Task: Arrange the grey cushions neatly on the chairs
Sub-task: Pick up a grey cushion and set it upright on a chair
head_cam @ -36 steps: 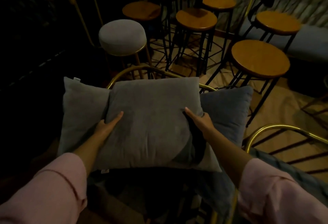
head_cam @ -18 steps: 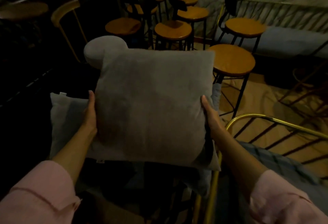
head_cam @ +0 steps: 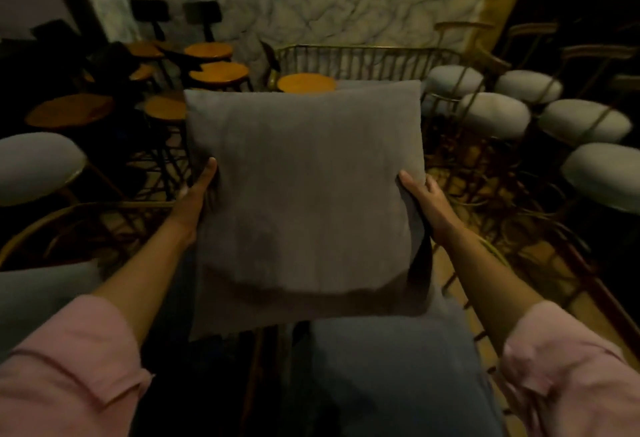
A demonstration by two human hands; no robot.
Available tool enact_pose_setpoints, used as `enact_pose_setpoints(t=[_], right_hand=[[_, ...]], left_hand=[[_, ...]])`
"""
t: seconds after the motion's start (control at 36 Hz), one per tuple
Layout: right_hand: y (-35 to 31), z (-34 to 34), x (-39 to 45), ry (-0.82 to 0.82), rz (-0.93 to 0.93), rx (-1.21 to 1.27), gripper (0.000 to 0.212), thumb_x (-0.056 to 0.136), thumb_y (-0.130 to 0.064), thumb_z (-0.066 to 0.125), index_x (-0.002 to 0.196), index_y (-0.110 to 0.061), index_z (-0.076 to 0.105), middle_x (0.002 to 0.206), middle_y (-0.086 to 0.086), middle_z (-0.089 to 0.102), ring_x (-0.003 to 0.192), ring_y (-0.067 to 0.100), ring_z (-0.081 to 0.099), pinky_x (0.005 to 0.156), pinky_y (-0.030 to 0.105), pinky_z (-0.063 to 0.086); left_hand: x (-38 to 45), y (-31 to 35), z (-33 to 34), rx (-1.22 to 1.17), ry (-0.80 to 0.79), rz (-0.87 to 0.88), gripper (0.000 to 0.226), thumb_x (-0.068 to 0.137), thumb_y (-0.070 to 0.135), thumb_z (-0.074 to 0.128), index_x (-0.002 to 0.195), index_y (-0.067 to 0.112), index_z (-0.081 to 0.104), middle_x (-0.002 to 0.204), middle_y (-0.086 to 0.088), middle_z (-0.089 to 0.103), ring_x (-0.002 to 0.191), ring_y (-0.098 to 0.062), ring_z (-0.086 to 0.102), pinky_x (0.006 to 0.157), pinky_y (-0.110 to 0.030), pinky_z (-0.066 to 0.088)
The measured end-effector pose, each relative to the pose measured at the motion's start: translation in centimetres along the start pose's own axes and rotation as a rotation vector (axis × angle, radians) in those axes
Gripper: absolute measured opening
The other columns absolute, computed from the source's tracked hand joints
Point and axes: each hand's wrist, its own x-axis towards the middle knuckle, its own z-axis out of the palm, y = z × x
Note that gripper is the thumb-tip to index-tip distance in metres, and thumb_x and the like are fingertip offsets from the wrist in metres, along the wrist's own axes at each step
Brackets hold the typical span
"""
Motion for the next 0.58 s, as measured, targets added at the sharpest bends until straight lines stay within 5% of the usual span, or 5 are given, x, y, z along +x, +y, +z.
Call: enact_pose_setpoints(t=[0.11, 0.28, 0.39, 0.5, 0.58], right_hand=[[0.0, -7.1, 1.2, 0.112, 0.007, -0.015, 0.123, 0.042, -0.077, 0.076, 0.146, -0.022, 0.037, 0.131, -0.001, 0.055, 0.114, 0.024, 0.058, 0.094, 0.041, 0.052], [1.8, -13.1, 4.4, 0.170, 0.003, -0.009, 0.119, 0.052, -0.066, 0.085, 0.149, -0.026, 0.028, 0.148, 0.003, 0.045, 0.131, 0.028, 0.049, 0.106, 0.050, 0.046], [4.0, -15.2, 6.6, 0.165, 0.022, 0.060, 0.132, 0.044, -0.071, 0.086, 0.153, -0.036, 0.020, 0.155, -0.001, 0.037, 0.139, 0.029, 0.041, 0.111, 0.055, 0.040], [7.7, -16.1, 9.0, 0.182, 0.096, 0.119, 0.113, 0.062, -0.056, 0.084, 0.152, -0.033, 0.022, 0.155, -0.002, 0.036, 0.140, 0.028, 0.039, 0.111, 0.049, 0.041], [10.5, -16.3, 10.5, 0.161, 0.139, 0.148, 0.096, 0.075, -0.046, 0.078, 0.152, -0.028, 0.024, 0.153, 0.000, 0.039, 0.135, 0.026, 0.042, 0.103, 0.045, 0.045]], left_hand=[[1.9, -2.9, 6.6, -0.061, -0.071, -0.032, 0.109, 0.048, 0.063, 0.088, 0.135, 0.009, 0.053, 0.126, -0.007, 0.068, 0.108, -0.026, 0.070, 0.087, -0.042, 0.058], [1.0, -4.0, 17.5, 0.039, -0.056, -0.037, 0.088, 0.074, 0.051, 0.078, 0.142, 0.008, 0.042, 0.133, 0.000, 0.055, 0.122, -0.022, 0.055, 0.106, -0.041, 0.046], [2.4, -6.1, 20.1, 0.108, -0.093, -0.067, 0.121, 0.035, 0.070, 0.086, 0.138, 0.016, 0.053, 0.136, 0.000, 0.061, 0.119, -0.022, 0.061, 0.105, -0.041, 0.048], [3.4, -8.9, 21.7, 0.099, -0.101, -0.106, 0.089, 0.062, 0.051, 0.085, 0.136, 0.014, 0.053, 0.130, 0.003, 0.061, 0.114, -0.017, 0.061, 0.101, -0.037, 0.050], [5.7, -12.3, 21.4, 0.094, -0.103, -0.136, 0.108, 0.046, 0.053, 0.094, 0.139, 0.019, 0.051, 0.135, 0.002, 0.062, 0.120, -0.021, 0.062, 0.102, -0.045, 0.050]])
